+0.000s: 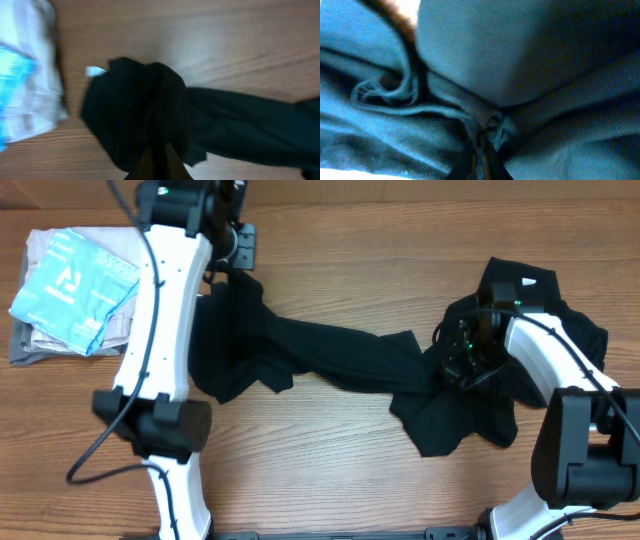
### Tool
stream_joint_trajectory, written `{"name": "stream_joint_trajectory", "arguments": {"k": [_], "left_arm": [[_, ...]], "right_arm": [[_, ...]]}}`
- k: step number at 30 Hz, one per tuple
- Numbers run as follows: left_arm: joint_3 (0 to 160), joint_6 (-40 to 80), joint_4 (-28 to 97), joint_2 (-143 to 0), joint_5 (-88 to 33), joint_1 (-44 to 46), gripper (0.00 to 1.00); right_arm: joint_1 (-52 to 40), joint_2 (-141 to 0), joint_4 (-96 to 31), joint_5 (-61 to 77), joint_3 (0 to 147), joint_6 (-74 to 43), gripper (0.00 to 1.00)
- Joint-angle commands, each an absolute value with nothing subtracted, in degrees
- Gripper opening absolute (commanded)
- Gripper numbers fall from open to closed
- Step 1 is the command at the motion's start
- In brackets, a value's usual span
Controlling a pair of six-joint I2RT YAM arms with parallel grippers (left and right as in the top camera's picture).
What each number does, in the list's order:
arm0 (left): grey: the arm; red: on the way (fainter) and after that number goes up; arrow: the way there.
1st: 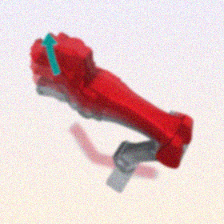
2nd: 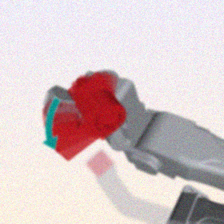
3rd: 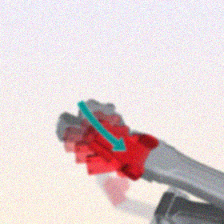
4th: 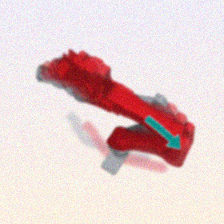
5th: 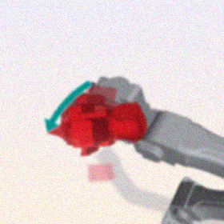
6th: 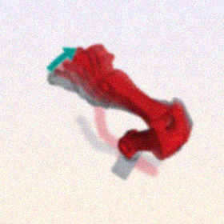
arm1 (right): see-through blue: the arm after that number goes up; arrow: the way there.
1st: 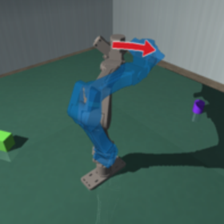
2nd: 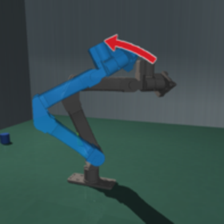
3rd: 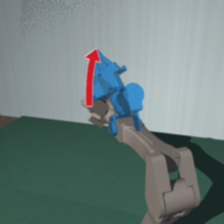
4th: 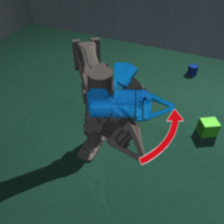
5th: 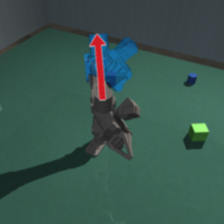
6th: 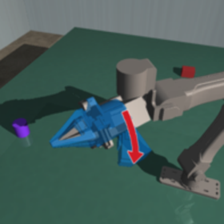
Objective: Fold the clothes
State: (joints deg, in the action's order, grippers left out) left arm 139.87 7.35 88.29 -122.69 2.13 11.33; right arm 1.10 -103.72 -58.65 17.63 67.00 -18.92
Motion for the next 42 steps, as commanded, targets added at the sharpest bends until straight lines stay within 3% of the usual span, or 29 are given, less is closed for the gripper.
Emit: {"name": "stream_joint_trajectory", "arguments": {"k": [1,14,20,35,42], "left_arm": [[140.31,8.21,89.1,-126.15,-3.73,12.71,0.04],[140.29,9.28,89.17,-132.79,-4.51,19.9,0.04],[140.14,9.28,87.44,-133.84,-4.56,23.05,0.04],[140.11,9.5,80.16,-133.84,-16.51,31.94,0.04],[139.96,10.98,71.72,-133.84,-18.61,38.09,0.04]], "right_arm": [[1.06,-103.13,-56.71,16.53,64.36,-20.1,0.04],[1.08,-103.35,-45.98,14.66,56.51,-25.21,0.04],[3.44,-103.9,-45.04,4.05,55.44,-28.42,0.04],[31.29,-103.9,-36.67,-0.34,55.9,-27.64,0.04],[38.3,-103.9,-29.39,1.96,57.45,-25.91,0.04]]}}
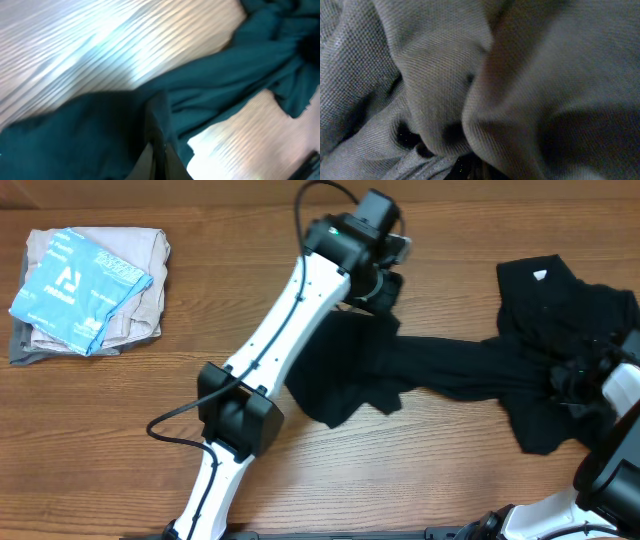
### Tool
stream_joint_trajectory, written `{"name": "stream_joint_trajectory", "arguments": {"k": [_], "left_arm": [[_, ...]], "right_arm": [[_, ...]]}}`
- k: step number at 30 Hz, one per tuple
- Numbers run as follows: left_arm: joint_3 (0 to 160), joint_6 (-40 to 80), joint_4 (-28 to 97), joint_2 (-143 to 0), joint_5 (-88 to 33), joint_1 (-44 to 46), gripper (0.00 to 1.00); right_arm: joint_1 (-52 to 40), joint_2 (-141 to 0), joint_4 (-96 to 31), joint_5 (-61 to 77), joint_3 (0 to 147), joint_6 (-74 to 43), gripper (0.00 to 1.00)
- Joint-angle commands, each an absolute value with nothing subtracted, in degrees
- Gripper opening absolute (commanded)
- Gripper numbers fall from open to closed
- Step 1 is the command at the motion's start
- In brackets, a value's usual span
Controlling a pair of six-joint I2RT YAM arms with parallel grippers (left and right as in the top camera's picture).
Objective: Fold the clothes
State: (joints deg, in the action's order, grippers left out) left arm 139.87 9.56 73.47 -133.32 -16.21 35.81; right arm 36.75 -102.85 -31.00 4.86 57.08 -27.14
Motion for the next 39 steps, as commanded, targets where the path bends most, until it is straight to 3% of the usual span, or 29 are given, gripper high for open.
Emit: {"name": "stream_joint_trajectory", "arguments": {"k": [1,6,16,28,34,39], "left_arm": [[139.96,11.0,70.63,-133.84,-18.0,38.85,0.04],[139.96,10.96,67.2,-133.84,-12.32,41.93,0.04],[140.16,10.74,71.31,-130.32,-4.51,38.96,0.04],[140.16,11.44,73.12,-108.18,2.33,22.22,0.04],[140.16,11.49,72.73,-97.03,1.48,10.7,0.04],[140.16,9.67,72.6,-91.42,1.48,6.66,0.04]], "right_arm": [[38.63,-103.9,-28.29,3.46,57.49,-25.36,0.04],[38.59,-103.9,-26.79,11.44,59.02,-22.72,0.04],[33.8,-102.0,-48.69,20.78,79.4,-17.72,0.04],[17.5,-99.39,-75.68,21.12,111.77,-13.89,0.04],[15.49,-99.33,-84.36,21.1,128.7,-13.93,0.04],[15.49,-99.33,-88.27,21.1,139.33,-15.27,0.04]]}}
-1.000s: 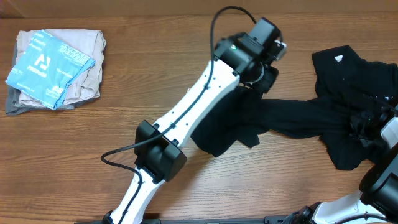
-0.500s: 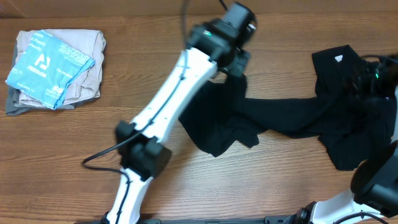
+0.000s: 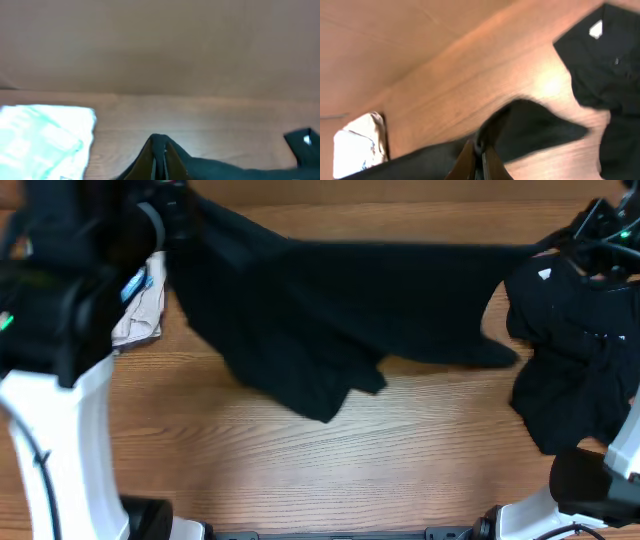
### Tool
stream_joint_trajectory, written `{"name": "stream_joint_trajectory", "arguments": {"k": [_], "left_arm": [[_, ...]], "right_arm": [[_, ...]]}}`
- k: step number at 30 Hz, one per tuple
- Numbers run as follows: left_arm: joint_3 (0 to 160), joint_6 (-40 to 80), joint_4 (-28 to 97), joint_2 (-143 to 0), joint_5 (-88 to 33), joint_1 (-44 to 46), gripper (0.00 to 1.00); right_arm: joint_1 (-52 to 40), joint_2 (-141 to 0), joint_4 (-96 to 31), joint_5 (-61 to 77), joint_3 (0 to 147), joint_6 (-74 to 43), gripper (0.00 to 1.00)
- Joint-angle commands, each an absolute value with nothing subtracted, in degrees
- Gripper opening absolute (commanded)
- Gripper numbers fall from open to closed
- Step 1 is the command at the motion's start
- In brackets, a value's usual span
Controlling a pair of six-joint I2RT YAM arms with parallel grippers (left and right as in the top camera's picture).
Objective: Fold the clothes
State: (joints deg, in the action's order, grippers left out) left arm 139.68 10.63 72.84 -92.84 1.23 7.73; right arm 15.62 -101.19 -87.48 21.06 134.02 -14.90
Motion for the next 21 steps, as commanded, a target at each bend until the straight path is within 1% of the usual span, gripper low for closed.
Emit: {"name": "stream_joint_trajectory", "arguments": {"k": [1,8,12,21], "left_arm": [[140.16,9.45,72.6,-90.54,1.54,6.48,0.04],[140.16,8.78,72.66,-84.47,2.35,6.33,0.04],[140.16,8.8,73.01,-80.79,2.33,6.35,0.04],[141.25,9.45,71.68,-71.72,1.65,6.37,0.04]], "right_arm": [[15.49,-99.31,-89.1,21.1,141.21,-15.27,0.04],[15.49,-98.52,-93.69,20.82,150.04,-15.2,0.04],[15.49,-96.47,-95.85,17.93,153.38,-15.25,0.04],[15.49,-86.28,-97.01,12.8,156.42,-19.46,0.04]]}}
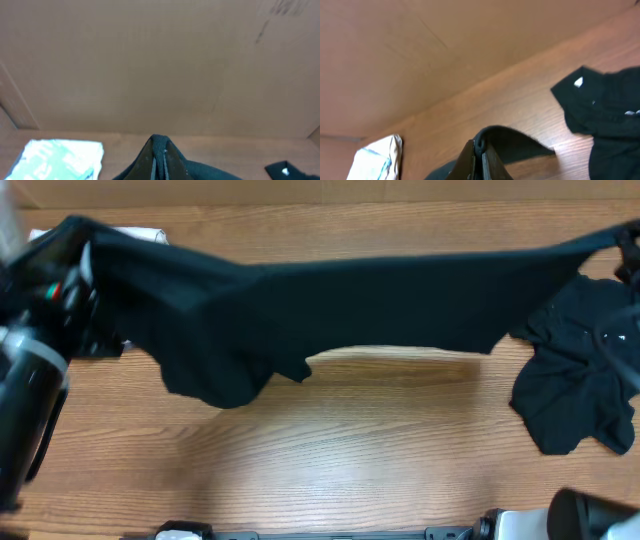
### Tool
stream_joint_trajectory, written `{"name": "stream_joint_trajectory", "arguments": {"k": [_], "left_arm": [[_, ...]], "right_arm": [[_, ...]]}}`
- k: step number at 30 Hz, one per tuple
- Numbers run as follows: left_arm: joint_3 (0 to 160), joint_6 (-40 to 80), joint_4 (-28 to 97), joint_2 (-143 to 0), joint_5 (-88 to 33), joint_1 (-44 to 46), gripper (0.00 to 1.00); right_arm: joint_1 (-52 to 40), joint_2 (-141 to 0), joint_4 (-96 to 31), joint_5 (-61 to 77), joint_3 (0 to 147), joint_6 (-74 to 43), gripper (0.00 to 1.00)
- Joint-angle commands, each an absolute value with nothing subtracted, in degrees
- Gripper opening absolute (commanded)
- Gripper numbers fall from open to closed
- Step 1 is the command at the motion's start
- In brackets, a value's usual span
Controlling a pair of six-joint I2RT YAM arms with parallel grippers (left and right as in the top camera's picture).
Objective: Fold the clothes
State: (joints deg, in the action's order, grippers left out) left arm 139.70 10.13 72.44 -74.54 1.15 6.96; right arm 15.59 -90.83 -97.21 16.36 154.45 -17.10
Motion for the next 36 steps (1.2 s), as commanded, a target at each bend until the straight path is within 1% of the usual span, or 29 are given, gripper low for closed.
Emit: {"name": "stream_joint_trajectory", "arguments": {"k": [1,8,14,19,24,28,36], "left_arm": [[141.69,9.47,71.72,-70.59,1.48,6.37,0.04],[144.57,11.7,72.12,-64.27,-2.59,6.39,0.04],[147.68,14.41,75.79,-61.01,-4.23,6.39,0.04],[148.62,16.25,78.24,-59.46,-4.51,6.37,0.04],[148.35,18.31,82.5,-59.61,-3.42,6.37,0.04],[145.75,18.94,85.49,-61.14,-1.06,6.37,0.04],[136.31,18.87,85.62,-68.75,-1.06,6.39,0.04]], "right_arm": [[15.49,-84.75,-96.99,12.43,156.42,-19.57,0.04],[15.49,-76.34,-97.03,12.47,156.4,-21.1,0.04],[15.49,-70.37,-97.03,12.45,156.46,-21.1,0.04],[15.49,-67.79,-97.03,12.75,156.46,-21.1,0.04],[15.49,-67.44,-97.03,15.9,155.92,-22.81,0.04],[15.49,-67.44,-97.03,18.15,150.8,-24.4,0.04],[15.49,-68.9,-96.23,16.75,130.5,-25.61,0.04]]}}
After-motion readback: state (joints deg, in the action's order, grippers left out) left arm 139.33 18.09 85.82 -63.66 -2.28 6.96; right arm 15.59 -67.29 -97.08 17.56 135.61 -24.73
